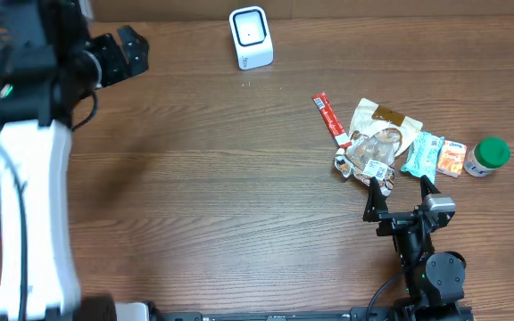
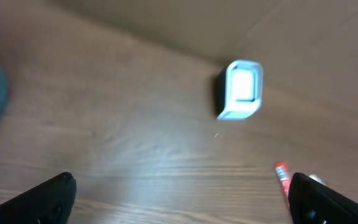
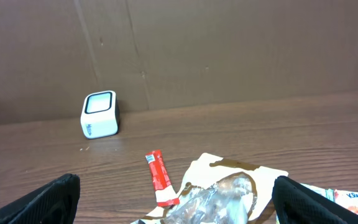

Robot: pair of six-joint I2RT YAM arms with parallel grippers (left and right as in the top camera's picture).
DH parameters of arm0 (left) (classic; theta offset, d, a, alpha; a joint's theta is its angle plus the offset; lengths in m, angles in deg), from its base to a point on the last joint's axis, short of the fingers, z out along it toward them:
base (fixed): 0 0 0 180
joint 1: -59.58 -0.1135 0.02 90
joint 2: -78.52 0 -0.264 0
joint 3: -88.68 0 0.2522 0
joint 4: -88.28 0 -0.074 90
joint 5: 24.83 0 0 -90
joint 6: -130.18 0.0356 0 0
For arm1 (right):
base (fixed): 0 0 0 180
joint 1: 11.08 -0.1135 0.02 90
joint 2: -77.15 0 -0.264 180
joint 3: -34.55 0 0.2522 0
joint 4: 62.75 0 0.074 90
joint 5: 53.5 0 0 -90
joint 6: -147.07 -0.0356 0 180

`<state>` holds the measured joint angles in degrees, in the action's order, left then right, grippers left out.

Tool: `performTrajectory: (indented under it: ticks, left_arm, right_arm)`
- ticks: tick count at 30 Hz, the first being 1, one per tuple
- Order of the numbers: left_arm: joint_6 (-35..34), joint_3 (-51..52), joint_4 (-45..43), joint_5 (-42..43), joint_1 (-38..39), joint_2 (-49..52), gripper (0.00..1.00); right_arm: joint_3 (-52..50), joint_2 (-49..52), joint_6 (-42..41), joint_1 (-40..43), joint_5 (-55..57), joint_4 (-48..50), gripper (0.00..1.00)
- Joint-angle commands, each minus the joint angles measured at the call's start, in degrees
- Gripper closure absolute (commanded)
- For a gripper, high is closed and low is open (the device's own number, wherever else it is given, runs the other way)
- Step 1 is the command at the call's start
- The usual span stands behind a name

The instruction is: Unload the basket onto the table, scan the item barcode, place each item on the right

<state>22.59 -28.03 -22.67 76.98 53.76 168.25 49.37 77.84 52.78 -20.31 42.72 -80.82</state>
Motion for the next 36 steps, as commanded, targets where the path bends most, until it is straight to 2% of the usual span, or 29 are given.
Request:
performTrajectory:
  ticks: [1, 7, 10, 13, 17, 20, 30, 33, 36]
  left_arm:
    - [0.9, -0.59, 0.17, -0.42, -0.04, -6.58, 0.0]
    - [0.87, 2.27, 4.0, -0.35, -0.02, -15.04, 0.0]
    - [0.83, 8.66, 3.52, 1.62, -0.02, -20.04, 0.0]
    - [0.83, 18.56, -0.57, 1.64, -0.02, -26.05, 0.0]
    - [0.85, 34.49, -11.8, -0.22, -0.02, -34.49, 0.0]
    - [0.87, 52.76, -27.34, -0.42, -0.02, -43.34, 0.0]
    - [-1.14, 84.11, -73.44, -0.11, -0.02, -54.07, 0.0]
    - [-1.77, 89.66, -79.95, -0.17, -0.02, -55.65, 0.0]
    - [-1.77, 93.29, -82.38, -0.2, -0.02, -56.96, 0.0]
  right_arm:
    - [-0.61, -0.52, -0.24, 0.26, 0.09, 0.13, 0.0]
    - [-0.61, -0.52, -0.24, 0.26, 0.11, 0.13, 0.0]
    - [-0.61, -0.52, -0.24, 0.26, 0.09, 0.13, 0.0]
    - [-0.61, -0.52, -0.24, 0.26, 0.09, 0.13, 0.0]
    - [-0.61, -0.52, -0.24, 0.26, 0.09, 0.13, 0.0]
    - [-0.61, -0.52, -0.24, 0.26, 0.09, 0.13, 0.0]
    - [-0.61, -0.52, -0.24, 0.26, 0.09, 0.13, 0.0]
    - [-0.61, -0.52, -0.24, 0.26, 0.09, 0.13, 0.0]
    - [-0.61, -0.52, -0.24, 0.26, 0.11, 0.13, 0.0]
